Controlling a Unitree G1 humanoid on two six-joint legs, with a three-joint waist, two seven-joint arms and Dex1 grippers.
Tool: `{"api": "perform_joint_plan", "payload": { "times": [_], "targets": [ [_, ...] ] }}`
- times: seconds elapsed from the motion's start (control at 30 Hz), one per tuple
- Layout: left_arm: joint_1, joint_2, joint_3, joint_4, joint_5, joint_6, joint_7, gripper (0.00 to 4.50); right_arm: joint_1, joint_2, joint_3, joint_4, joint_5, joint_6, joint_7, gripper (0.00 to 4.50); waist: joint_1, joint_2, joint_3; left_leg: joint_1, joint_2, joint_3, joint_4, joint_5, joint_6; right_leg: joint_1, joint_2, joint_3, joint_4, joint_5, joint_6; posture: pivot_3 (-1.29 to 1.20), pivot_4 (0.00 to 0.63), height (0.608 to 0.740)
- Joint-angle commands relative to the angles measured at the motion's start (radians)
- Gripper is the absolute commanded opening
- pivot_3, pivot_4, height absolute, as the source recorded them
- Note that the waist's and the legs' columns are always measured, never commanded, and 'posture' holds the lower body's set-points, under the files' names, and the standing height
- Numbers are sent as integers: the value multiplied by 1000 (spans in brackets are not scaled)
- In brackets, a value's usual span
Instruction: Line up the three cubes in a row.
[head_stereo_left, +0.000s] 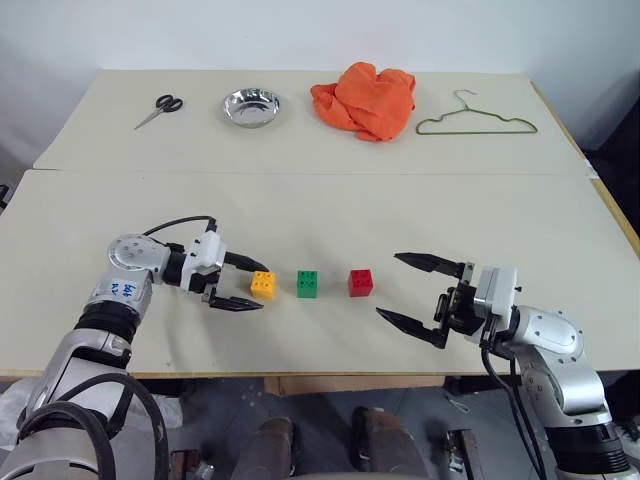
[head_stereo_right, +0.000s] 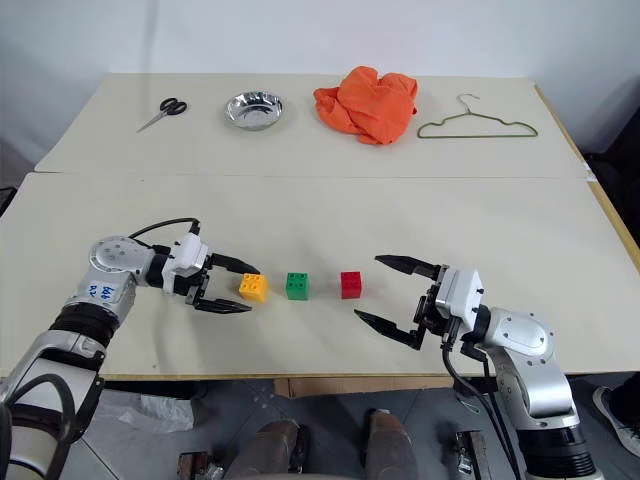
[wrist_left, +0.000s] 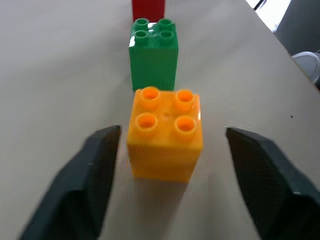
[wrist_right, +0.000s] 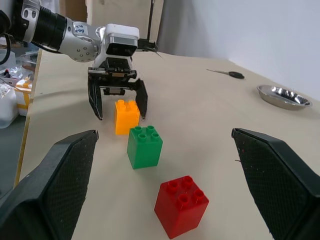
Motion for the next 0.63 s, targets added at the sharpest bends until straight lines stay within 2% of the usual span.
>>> {"api": "perform_joint_plan", "payload": {
  "times": [0.03,0.17,0.27,0.33,0.4,0.63],
  "targets": [
    [17,34,86,-43,-19,7,-93,4471,-24,-11,-2,-24,39,22,20,4500,-1,0,0,0,0,0,0,0,0,0,0,0,0,0,0,0,150,740],
    [134,130,195,-211,-66,85,-60,4471,-54,-77,-33,-10,65,49,96,4500,-8,1,0,0,0,0,0,0,0,0,-3,1,0,0,0,0,150,740],
    [276,199,308,-374,-105,154,30,4471,-91,-151,-71,48,75,56,158,4500,-5,1,1,0,2,0,-1,0,0,0,-4,4,-2,0,0,0,150,740],
    [382,248,405,-428,-52,84,118,4471,-153,-248,-98,110,85,97,239,4500,-4,3,2,0,2,0,-1,0,0,0,-4,4,-2,0,0,0,150,740],
    [446,271,470,-481,-64,134,164,4471,-191,-298,-97,132,98,123,290,4500,0,4,3,0,2,0,-1,0,0,1,-5,4,-3,0,0,0,150,740],
    [591,263,545,-648,-69,254,248,4471,-234,-273,-64,202,46,79,326,4500,13,4,3,0,4,-2,-1,-1,-1,2,-5,3,-4,-1,-1,0,150,740]
  ]
}}
